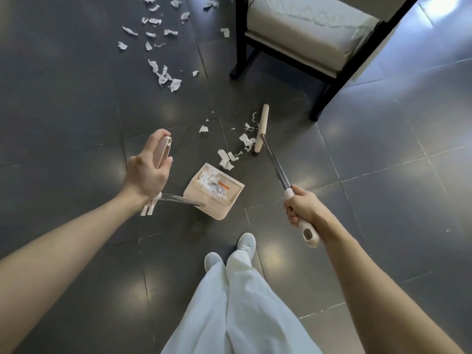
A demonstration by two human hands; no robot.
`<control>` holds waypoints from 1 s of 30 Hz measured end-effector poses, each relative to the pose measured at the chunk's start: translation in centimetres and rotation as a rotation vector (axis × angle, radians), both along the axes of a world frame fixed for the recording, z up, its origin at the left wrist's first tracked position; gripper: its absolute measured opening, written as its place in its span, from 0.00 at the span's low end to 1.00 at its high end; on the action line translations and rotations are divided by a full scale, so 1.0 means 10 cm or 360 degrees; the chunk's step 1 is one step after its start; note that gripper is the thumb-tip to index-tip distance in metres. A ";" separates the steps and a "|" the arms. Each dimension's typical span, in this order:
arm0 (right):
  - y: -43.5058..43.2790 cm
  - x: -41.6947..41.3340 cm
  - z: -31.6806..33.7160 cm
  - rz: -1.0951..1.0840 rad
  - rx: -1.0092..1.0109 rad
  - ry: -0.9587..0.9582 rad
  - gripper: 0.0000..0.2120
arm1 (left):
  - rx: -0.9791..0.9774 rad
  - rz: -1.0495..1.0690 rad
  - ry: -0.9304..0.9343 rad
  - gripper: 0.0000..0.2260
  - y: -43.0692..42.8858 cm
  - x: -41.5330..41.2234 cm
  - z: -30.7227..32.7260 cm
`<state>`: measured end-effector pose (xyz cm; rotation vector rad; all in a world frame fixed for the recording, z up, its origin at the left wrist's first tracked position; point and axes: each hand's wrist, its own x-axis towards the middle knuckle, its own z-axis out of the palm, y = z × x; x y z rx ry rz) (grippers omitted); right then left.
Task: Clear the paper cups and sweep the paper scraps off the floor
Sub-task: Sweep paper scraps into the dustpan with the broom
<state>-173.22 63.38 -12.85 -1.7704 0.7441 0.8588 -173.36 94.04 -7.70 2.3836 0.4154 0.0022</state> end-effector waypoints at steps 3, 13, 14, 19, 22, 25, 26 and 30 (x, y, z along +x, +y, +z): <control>-0.03 0.29 -0.08 0.0226 -0.0167 -0.0082 0.34 | 0.0013 0.0043 0.0003 0.18 -0.02 0.11 -0.06; -0.26 1.06 -0.60 0.0789 -0.0756 -0.0112 0.32 | 0.0013 -0.0021 0.0024 0.18 -0.03 0.51 -0.25; -0.28 1.13 -0.64 0.0810 -0.0760 -0.0083 0.32 | 0.0038 -0.0047 0.0023 0.18 -0.01 0.54 -0.26; -0.08 1.37 -0.71 0.1175 -0.0754 0.0027 0.25 | 0.0050 -0.0006 -0.0020 0.18 0.07 0.65 -0.34; 0.07 1.46 -0.73 0.1164 -0.0648 0.0008 0.25 | 0.0029 -0.0009 -0.0059 0.18 0.06 0.77 -0.36; 0.03 1.38 -0.66 0.1054 -0.0497 0.0039 0.24 | 0.0026 -0.0038 -0.0073 0.18 -0.04 0.91 -0.38; -0.02 1.32 -0.62 0.1032 -0.0453 0.0078 0.25 | 0.0025 -0.0048 -0.0083 0.18 -0.08 0.97 -0.39; -0.08 0.91 -0.29 0.1180 -0.0286 0.0300 0.33 | 0.0001 -0.0063 -0.0109 0.17 -0.22 1.19 -0.39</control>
